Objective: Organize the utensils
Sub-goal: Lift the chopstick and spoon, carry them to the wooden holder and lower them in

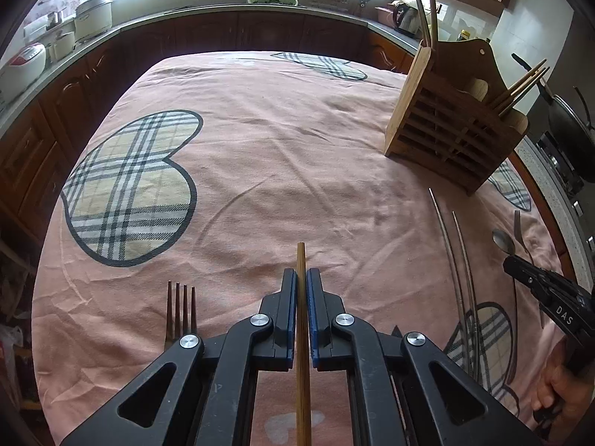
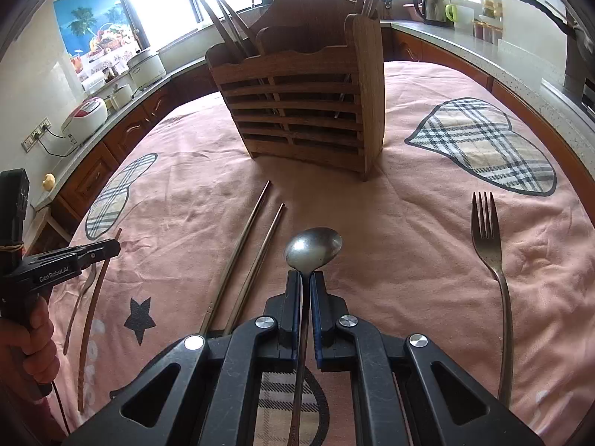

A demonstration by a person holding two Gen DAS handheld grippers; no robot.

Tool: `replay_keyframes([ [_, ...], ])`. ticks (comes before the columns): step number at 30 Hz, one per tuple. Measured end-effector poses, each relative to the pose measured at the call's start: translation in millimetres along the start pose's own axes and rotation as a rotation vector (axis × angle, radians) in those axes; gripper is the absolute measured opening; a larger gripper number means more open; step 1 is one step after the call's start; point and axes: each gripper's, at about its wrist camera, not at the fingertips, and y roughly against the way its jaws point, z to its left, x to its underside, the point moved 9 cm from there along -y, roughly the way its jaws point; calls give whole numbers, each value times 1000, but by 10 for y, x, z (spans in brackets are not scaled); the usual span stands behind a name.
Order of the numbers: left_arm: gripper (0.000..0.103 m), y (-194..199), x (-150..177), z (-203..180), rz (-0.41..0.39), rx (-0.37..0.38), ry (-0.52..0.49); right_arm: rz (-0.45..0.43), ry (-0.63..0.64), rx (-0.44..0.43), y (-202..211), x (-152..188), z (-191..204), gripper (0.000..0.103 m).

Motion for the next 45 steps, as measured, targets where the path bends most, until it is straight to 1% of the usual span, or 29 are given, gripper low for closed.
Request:
replay_keyframes([
  [10,4,580,11,-113,-87,56,11,-61,-7,-23,291,-82,61,5],
  [15,4,853,-1,-143,-131,69,6,-105,-9,-40,475,-164,102,5],
  [27,4,1471,-32,-166,-239,94,-2,-198,-6,-46,855,-326,159,4],
  [30,4,1565,-39,-164,-259,97,-1,-217,-4,-48,939,-359,175,2],
  [36,4,1680,-54,-173,-287,104,1,-254,9,-45,1072,-421,200,2],
  [45,4,1889,-174,-190,-354,122,6,-290,28,-47,1192,-484,254,2],
])
